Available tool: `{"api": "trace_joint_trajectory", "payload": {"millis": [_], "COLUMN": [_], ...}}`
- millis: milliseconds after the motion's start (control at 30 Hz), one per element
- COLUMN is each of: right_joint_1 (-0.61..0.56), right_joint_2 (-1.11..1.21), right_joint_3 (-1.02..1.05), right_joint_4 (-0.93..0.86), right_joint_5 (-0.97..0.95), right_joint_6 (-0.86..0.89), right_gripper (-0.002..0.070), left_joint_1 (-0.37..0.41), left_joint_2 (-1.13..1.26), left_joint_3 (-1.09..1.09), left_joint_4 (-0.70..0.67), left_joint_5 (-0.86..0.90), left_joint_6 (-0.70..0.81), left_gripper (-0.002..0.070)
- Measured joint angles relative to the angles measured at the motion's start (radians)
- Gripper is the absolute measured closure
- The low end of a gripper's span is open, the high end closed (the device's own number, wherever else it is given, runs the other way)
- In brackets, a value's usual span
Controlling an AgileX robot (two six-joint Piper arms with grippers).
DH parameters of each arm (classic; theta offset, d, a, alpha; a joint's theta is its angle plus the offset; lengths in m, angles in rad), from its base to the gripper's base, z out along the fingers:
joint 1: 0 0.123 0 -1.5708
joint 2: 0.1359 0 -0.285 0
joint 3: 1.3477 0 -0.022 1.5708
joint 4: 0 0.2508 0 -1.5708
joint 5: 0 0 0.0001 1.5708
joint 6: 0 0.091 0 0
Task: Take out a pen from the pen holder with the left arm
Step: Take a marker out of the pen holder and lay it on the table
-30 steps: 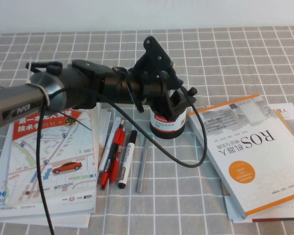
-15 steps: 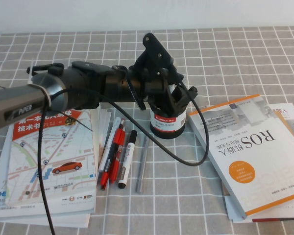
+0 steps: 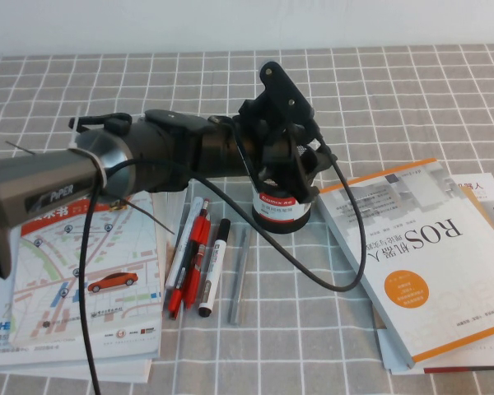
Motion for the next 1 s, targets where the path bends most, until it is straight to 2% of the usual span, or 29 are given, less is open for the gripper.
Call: {"api": "trace_joint_trajectory", "payload": {"millis": [133, 200, 500, 833, 933, 1000], "right_joint_1": [0.0, 0.0, 0.0, 0.0, 0.0, 0.0], "right_joint_2": [0.0, 0.0, 0.0, 0.0, 0.0, 0.0], "right_joint_3": [0.0, 0.0, 0.0, 0.0, 0.0, 0.0], "right_joint_4": [0.0, 0.0, 0.0, 0.0, 0.0, 0.0], "right_joint_5": [0.0, 0.0, 0.0, 0.0, 0.0, 0.0], "right_joint_6": [0.0, 0.0, 0.0, 0.0, 0.0, 0.0], "right_gripper": [0.0689, 0.0689, 0.0689, 0.0689, 0.0689, 0.0689], "left_joint_1": [0.0, 0.0, 0.0, 0.0, 0.0, 0.0], "left_joint_2": [0.0, 0.0, -0.002, -0.058, -0.091, -0.121], "left_joint_3": [0.0, 0.0, -0.034, -0.134, -0.148, -0.161], "left_joint_4": [-0.002, -0.002, -0.004, -0.002, 0.024, 0.076], "left_joint_5": [0.006, 0.008, 0.03, 0.053, 0.055, 0.057], "left_joint_6": [-0.002, -0.002, -0.009, -0.112, -0.166, -0.267], "left_gripper": [0.0513, 0.0567, 0.0562, 0.0562, 0.0562, 0.0562]}}
